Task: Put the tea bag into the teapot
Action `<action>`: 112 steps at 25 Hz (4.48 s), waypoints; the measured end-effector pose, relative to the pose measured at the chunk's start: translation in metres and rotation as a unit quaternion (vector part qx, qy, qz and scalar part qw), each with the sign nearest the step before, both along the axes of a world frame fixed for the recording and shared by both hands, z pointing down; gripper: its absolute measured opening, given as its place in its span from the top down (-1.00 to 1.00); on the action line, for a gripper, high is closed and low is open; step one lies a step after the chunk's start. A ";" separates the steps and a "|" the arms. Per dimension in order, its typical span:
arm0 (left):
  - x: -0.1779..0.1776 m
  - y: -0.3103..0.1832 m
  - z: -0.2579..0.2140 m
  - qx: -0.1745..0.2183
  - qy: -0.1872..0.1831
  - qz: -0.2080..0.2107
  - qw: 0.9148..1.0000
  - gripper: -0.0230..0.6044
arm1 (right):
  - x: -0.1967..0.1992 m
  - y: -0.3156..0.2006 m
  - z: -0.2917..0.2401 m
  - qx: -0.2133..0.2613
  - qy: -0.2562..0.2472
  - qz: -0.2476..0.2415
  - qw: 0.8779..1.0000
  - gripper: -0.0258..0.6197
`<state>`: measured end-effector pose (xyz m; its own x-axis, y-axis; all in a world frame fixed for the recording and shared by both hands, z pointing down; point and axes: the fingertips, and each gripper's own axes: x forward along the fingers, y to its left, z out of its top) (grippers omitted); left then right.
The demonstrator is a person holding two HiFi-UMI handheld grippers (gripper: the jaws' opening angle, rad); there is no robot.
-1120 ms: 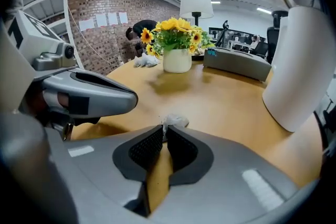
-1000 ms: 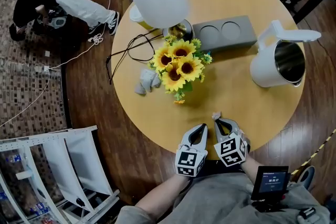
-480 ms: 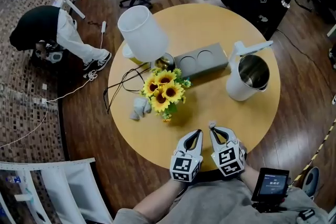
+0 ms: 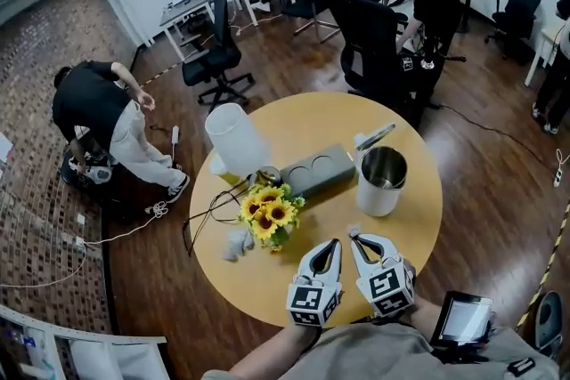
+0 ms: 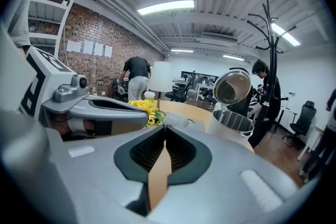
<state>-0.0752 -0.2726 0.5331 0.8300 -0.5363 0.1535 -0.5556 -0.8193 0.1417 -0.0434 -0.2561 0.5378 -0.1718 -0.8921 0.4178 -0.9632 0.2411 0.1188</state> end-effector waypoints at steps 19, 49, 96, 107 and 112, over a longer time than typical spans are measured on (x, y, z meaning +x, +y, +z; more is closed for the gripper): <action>0.068 0.038 -0.019 0.028 0.008 0.040 0.999 0.92 | 0.063 0.038 -0.022 0.041 0.015 0.030 0.999 0.85; 0.195 -0.048 -0.023 0.032 -0.015 -0.102 0.994 0.92 | 0.194 -0.054 -0.024 0.038 -0.003 -0.119 0.992 0.85; 0.149 -0.107 0.003 0.010 -0.012 -0.170 0.985 0.92 | 0.170 -0.104 0.062 -0.315 0.300 -0.405 0.804 0.85; 0.146 -0.110 0.002 0.010 -0.013 -0.175 0.984 0.92 | 0.171 -0.110 0.064 -0.319 0.313 -0.403 0.799 0.76; 0.146 -0.107 -0.002 0.010 -0.013 -0.174 0.985 0.92 | 0.170 -0.109 0.062 -0.315 0.310 -0.398 0.804 0.69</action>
